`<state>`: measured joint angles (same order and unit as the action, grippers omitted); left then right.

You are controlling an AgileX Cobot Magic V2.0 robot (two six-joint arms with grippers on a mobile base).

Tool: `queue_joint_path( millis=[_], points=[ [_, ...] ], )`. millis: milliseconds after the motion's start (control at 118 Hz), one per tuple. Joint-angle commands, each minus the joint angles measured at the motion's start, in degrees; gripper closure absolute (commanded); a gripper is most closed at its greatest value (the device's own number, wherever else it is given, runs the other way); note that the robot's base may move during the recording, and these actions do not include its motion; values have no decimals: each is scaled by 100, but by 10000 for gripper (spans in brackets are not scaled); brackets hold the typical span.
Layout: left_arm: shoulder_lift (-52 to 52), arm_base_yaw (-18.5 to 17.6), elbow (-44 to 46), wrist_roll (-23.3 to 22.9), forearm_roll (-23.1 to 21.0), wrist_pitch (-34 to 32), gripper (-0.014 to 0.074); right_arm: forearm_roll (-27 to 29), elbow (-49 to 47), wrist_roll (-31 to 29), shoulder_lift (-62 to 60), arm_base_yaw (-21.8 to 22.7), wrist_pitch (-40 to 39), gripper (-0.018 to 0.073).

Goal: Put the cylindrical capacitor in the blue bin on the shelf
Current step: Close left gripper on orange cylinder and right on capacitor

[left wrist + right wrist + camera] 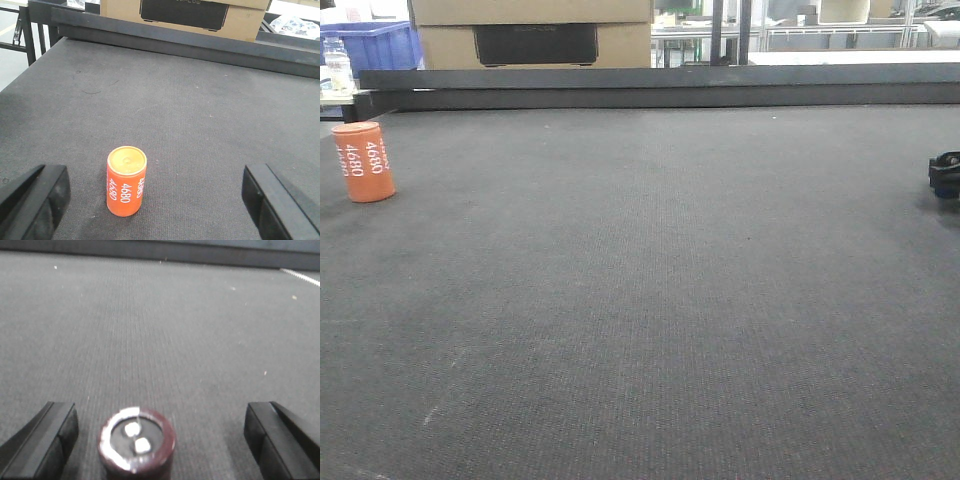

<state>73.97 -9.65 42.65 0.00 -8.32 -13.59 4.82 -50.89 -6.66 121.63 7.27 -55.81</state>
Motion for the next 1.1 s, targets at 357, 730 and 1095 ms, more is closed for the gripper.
queue_joint_path(
  millis=[357,730,1095],
  points=[
    [-27,-38,31,0,0,-83,-6,-16,-40,-21,-62,3,-46,617],
    [-795,-26,31,0,359,813,-6,-210,-40,-21,-1935,3,1977,720],
    [-297,-26,-514,0,566,-256,-5,-235,-40,-21,-4601,3,4675,720]
  ],
)
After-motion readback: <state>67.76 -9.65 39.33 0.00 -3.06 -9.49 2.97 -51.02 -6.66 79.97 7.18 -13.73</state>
